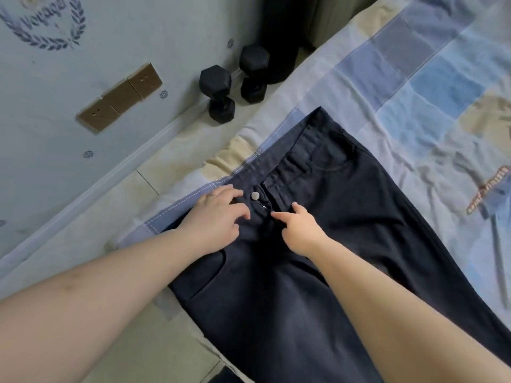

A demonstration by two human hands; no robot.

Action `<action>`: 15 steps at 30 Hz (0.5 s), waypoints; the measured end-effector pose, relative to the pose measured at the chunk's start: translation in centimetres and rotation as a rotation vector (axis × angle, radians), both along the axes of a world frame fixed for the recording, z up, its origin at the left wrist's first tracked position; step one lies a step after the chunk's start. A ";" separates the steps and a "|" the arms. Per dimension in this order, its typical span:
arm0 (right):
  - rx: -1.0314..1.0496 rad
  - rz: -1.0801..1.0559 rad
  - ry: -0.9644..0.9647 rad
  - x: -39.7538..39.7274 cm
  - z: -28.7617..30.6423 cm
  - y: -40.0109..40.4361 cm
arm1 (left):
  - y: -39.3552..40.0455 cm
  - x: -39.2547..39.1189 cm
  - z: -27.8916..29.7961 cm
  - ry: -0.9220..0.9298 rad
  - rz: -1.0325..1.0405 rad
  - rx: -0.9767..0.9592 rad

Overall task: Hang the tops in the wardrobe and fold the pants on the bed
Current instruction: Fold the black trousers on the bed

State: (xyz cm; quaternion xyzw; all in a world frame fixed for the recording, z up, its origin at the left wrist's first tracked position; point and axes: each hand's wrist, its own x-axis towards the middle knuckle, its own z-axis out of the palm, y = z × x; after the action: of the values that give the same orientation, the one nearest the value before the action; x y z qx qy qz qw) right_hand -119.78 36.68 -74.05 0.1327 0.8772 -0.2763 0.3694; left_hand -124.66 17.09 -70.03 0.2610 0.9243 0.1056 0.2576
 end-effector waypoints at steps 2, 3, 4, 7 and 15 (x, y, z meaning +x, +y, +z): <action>0.048 -0.003 0.016 0.6 -0.8 -0.8 | 1.5 -0.2 -1.3 -0.010 -0.045 -0.062; 0.091 0.001 0.046 1.0 -1.1 -1.1 | 2.1 -0.2 -1.8 -0.003 -0.058 -0.097; 0.138 0.008 0.092 1.3 -1.4 -1.3 | 2.6 -0.2 -2.3 0.005 -0.053 -0.115; 0.202 -0.033 0.243 2.2 -1.7 -1.4 | 3.2 -1.0 -3.3 -0.065 0.182 0.032; -0.120 -0.152 0.611 5.1 -1.0 -0.7 | 4.8 -5.4 -3.6 -0.153 0.281 0.263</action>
State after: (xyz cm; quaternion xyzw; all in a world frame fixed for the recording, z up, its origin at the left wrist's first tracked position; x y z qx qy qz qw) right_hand -114.73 35.93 -75.04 0.0866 0.9173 -0.3815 0.0746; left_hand -130.05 21.84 -73.60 0.1520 0.9076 0.2799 0.2734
